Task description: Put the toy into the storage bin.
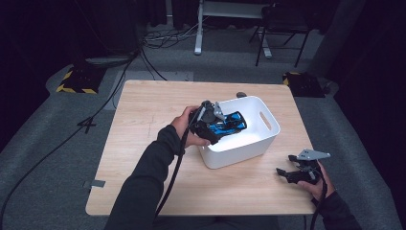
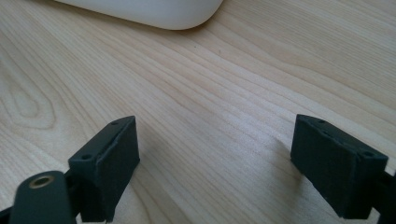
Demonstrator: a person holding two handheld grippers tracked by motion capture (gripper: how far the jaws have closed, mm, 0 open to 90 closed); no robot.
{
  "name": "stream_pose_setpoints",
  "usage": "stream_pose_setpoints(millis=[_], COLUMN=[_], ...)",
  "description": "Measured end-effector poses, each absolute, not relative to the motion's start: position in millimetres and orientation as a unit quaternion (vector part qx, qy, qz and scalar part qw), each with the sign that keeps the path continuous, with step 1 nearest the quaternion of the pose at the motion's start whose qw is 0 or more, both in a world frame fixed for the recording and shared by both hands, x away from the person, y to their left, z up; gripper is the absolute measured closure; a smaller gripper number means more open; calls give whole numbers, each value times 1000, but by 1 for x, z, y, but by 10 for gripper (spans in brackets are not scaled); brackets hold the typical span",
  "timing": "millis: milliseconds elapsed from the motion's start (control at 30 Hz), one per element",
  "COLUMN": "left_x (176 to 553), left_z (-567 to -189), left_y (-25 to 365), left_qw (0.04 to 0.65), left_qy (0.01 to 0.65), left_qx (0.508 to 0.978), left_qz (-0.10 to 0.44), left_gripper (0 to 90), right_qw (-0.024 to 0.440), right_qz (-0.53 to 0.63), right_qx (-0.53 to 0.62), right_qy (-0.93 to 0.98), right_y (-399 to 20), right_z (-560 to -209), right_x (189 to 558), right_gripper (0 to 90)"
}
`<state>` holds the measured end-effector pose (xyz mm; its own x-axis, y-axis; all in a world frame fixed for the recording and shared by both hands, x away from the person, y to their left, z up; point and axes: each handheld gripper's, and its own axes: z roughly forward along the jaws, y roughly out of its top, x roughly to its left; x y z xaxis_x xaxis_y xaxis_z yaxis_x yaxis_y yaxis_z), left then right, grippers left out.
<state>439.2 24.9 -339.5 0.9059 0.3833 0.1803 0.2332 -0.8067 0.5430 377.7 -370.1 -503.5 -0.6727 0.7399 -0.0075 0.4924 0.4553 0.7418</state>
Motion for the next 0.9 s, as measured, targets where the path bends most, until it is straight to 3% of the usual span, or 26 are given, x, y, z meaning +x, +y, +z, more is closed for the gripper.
stream_pose_setpoints(millis=[333,900], left_x=[450,454], left_z=[-338,-342], left_y=[17,1], left_qw=[244,159], left_qy=[166,147], left_qx=[948,971], left_qz=[121,100], left_gripper=[259,259], right_qw=[167,167], right_qz=[370,371], right_qx=[368,370], right_qy=[837,836], right_y=[-370,-370], right_z=[-503,-504], right_x=[378,377], right_gripper=[155,156])
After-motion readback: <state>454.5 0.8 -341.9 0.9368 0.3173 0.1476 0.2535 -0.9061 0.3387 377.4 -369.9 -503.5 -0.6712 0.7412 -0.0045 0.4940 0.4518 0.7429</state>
